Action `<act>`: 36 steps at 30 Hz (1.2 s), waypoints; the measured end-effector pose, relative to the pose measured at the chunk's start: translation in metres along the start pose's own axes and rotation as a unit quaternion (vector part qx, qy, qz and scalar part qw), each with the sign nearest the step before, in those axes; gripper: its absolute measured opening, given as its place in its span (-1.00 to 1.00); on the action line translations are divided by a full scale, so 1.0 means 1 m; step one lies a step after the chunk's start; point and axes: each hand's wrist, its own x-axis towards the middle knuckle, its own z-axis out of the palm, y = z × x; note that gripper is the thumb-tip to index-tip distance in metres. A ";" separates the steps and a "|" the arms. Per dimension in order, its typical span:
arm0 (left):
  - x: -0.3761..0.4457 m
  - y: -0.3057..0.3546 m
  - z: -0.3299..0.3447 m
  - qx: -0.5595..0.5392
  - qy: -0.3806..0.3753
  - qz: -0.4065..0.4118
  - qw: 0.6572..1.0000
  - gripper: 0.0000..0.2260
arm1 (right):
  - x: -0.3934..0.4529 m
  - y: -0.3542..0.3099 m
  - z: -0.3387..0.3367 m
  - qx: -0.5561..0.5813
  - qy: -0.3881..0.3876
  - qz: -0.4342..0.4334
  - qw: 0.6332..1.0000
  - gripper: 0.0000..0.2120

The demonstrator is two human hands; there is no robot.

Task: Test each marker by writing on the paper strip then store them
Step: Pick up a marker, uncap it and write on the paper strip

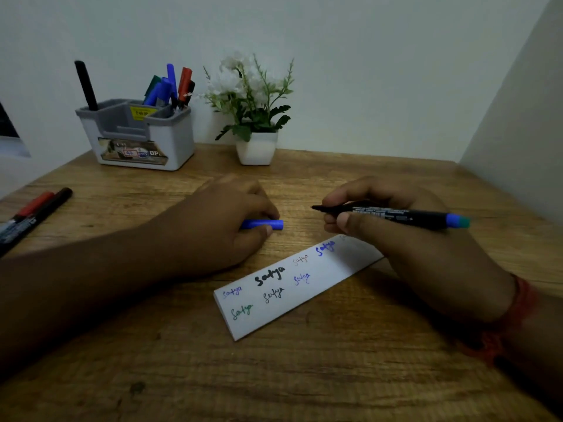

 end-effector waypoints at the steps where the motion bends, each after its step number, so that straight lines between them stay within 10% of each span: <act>1: 0.001 0.001 0.001 -0.006 0.003 -0.004 1.000 -0.75 | -0.001 -0.001 0.001 0.003 -0.004 0.002 1.000 -0.84; 36: -0.007 0.026 -0.009 -0.046 0.131 0.128 0.982 -0.77 | -0.003 -0.006 0.007 0.028 -0.008 -0.034 0.999 -0.89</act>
